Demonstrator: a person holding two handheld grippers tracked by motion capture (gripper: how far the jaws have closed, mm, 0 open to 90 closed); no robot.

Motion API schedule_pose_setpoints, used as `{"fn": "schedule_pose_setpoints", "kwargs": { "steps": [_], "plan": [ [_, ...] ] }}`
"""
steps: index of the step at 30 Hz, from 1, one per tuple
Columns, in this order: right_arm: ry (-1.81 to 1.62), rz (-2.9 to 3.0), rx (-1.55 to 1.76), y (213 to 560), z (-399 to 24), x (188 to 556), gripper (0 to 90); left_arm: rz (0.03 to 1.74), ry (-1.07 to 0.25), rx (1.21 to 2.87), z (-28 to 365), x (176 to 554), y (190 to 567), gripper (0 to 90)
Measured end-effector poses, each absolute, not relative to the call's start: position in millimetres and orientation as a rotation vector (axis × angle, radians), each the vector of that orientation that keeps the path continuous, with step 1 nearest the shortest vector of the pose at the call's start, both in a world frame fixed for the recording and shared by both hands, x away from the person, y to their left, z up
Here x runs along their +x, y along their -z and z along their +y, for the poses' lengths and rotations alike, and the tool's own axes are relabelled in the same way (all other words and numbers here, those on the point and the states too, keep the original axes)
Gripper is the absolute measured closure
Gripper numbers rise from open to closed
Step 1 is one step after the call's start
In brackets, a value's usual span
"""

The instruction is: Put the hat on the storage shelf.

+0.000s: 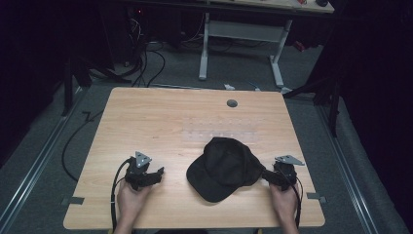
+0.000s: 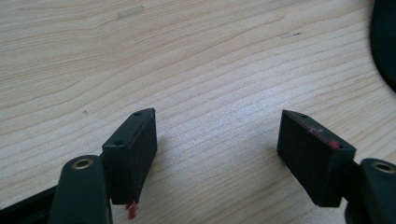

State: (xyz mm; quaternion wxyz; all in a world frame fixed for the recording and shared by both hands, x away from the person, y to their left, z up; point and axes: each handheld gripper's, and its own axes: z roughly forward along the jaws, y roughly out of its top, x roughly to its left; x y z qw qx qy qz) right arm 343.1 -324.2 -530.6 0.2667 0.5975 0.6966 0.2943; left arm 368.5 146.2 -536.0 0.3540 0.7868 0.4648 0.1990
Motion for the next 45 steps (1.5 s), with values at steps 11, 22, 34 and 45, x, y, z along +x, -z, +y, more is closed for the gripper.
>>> {"fn": "schedule_pose_setpoints", "kwargs": {
  "steps": [11,22,34,45],
  "plan": [
    [-0.795,1.88,1.614,531,-324,343,35.2,1.202,-0.514,2.034,146,368,536,28.6],
    [-0.797,1.881,1.612,531,-324,343,34.9,1.202,-0.513,2.034,146,369,536,28.7],
    [-0.804,1.885,1.623,529,-328,344,38.1,1.202,-0.512,2.033,146,369,536,28.7],
    [-0.929,1.812,1.654,515,-342,331,44.5,1.201,-0.512,2.034,146,369,536,28.5]
  ]
}}
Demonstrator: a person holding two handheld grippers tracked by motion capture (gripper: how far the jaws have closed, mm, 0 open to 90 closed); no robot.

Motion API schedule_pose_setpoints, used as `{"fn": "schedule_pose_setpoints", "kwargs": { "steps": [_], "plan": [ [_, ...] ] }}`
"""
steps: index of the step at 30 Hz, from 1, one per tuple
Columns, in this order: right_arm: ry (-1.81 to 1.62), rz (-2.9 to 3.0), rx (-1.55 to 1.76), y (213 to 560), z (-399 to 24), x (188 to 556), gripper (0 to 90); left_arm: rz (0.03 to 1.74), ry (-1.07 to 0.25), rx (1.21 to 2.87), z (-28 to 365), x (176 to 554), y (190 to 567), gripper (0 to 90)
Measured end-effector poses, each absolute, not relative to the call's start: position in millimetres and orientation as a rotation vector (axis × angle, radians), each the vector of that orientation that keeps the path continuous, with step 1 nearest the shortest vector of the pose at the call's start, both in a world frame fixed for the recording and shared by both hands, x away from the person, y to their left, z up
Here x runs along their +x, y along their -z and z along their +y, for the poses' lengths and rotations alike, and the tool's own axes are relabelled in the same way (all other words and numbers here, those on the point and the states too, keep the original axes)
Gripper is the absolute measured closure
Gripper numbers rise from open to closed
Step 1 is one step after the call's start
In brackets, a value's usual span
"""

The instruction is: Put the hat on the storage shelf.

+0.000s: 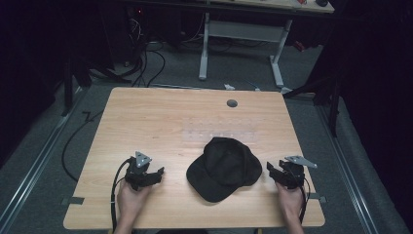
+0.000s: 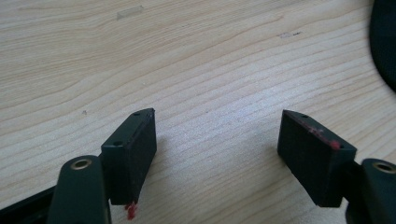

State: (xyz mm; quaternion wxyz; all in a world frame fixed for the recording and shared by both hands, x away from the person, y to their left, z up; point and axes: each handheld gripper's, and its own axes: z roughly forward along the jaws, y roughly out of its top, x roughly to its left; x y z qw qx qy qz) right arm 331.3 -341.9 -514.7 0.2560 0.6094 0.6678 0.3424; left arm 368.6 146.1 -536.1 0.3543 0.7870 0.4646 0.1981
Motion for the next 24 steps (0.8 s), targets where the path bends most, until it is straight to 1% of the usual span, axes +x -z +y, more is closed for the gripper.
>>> {"fn": "schedule_pose_setpoints", "kwargs": {
  "steps": [9,24],
  "plan": [
    [-1.046,1.831,1.612,503,-342,319,43.5,1.201,-0.513,2.035,146,369,536,28.4],
    [-1.137,1.892,1.502,471,-315,311,41.1,1.199,-0.51,2.036,146,369,536,28.2]
  ]
}}
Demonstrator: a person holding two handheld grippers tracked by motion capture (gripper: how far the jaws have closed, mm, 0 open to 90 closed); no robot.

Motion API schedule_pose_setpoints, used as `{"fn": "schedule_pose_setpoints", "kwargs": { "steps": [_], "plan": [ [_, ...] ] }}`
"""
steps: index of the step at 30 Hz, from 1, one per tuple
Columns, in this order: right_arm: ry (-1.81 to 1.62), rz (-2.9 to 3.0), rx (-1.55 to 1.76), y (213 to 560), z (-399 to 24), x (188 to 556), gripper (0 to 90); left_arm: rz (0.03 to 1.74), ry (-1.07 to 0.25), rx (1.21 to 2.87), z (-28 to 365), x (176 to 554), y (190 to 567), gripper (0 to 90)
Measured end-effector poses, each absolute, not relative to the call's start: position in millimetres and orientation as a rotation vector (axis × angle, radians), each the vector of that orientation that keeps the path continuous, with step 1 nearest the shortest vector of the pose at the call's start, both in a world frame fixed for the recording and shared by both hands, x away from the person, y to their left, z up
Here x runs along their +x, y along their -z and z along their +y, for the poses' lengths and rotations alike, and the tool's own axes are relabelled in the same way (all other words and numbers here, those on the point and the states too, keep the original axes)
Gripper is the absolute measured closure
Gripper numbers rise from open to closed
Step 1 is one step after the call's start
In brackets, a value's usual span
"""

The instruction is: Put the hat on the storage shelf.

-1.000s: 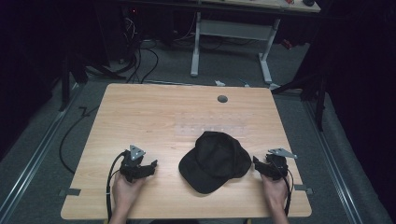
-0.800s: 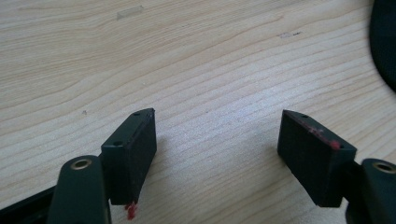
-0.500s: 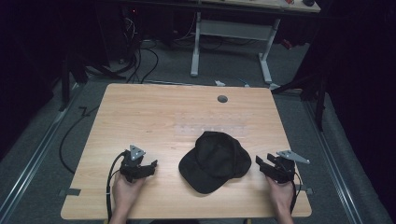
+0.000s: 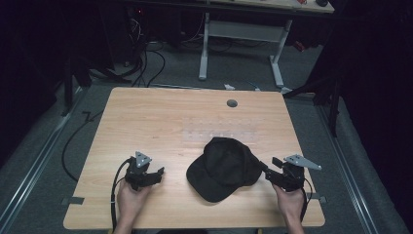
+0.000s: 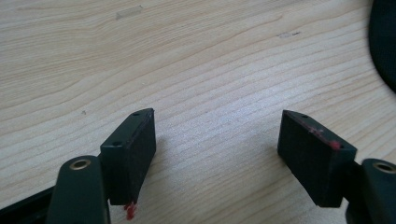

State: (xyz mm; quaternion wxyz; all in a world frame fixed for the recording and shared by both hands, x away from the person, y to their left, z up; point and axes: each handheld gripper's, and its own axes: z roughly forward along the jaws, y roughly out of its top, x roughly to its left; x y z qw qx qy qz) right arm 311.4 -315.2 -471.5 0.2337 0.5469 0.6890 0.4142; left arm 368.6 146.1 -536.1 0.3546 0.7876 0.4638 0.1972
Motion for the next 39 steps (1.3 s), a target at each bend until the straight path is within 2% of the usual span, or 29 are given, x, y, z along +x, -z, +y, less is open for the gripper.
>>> {"fn": "schedule_pose_setpoints", "kwargs": {
  "steps": [23,39],
  "plan": [
    [-1.143,2.048,1.373,446,-267,342,33.2,1.197,-0.509,2.039,146,369,536,27.9],
    [-1.063,2.09,1.423,461,-254,369,37.3,1.197,-0.511,2.038,146,369,536,27.8]
  ]
}}
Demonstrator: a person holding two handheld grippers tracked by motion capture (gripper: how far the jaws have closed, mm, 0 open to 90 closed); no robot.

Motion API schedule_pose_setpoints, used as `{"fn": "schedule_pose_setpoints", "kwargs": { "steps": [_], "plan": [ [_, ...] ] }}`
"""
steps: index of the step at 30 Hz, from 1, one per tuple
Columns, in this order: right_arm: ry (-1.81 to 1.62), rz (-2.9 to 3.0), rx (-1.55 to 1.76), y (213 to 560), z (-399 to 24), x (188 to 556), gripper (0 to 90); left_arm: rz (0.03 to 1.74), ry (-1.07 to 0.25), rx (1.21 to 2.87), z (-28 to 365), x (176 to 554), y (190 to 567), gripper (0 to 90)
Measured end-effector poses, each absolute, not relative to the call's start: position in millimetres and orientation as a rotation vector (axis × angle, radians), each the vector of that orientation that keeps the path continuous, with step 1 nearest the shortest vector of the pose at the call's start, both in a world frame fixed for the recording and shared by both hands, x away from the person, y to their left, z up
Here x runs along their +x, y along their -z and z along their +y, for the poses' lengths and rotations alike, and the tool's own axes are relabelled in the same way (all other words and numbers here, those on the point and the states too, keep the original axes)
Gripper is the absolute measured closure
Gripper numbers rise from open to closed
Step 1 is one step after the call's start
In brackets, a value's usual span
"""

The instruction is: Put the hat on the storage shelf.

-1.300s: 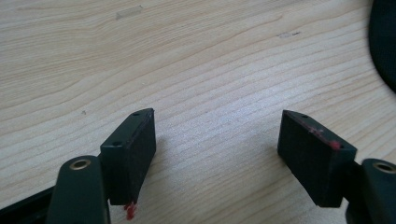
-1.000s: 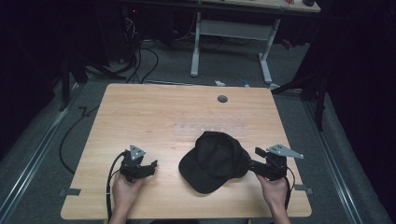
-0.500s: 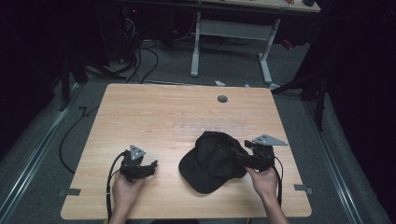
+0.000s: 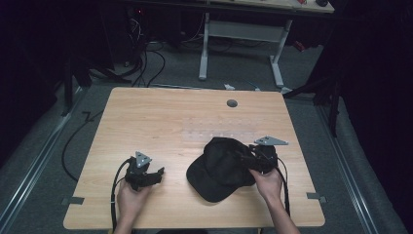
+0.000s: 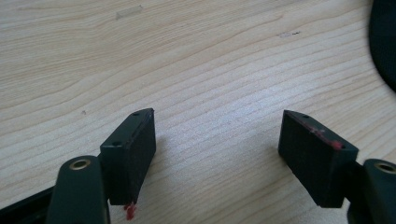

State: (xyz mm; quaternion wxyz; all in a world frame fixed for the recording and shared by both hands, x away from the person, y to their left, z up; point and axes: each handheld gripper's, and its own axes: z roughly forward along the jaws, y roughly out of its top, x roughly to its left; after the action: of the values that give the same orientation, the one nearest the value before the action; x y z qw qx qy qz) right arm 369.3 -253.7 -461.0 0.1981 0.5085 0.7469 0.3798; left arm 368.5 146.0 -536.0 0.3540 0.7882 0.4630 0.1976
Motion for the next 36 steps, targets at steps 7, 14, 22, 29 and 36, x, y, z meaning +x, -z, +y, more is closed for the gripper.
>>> {"fn": "schedule_pose_setpoints", "kwargs": {
  "steps": [7,14,22,29,36],
  "plan": [
    [-1.031,2.099,1.453,466,-254,377,42.8,1.198,-0.511,2.036,146,369,536,27.8],
    [-1.018,2.124,1.458,469,-254,380,55.4,1.198,-0.511,2.036,146,369,536,27.8],
    [-1.04,2.155,1.43,470,-253,381,74.8,1.198,-0.511,2.035,146,369,536,27.8],
    [-1.065,2.165,1.4,468,-254,379,82.4,1.198,-0.511,2.036,146,369,536,27.8],
    [-1.11,2.172,1.377,465,-256,377,83.7,1.198,-0.511,2.035,146,369,536,27.8]
  ]
}}
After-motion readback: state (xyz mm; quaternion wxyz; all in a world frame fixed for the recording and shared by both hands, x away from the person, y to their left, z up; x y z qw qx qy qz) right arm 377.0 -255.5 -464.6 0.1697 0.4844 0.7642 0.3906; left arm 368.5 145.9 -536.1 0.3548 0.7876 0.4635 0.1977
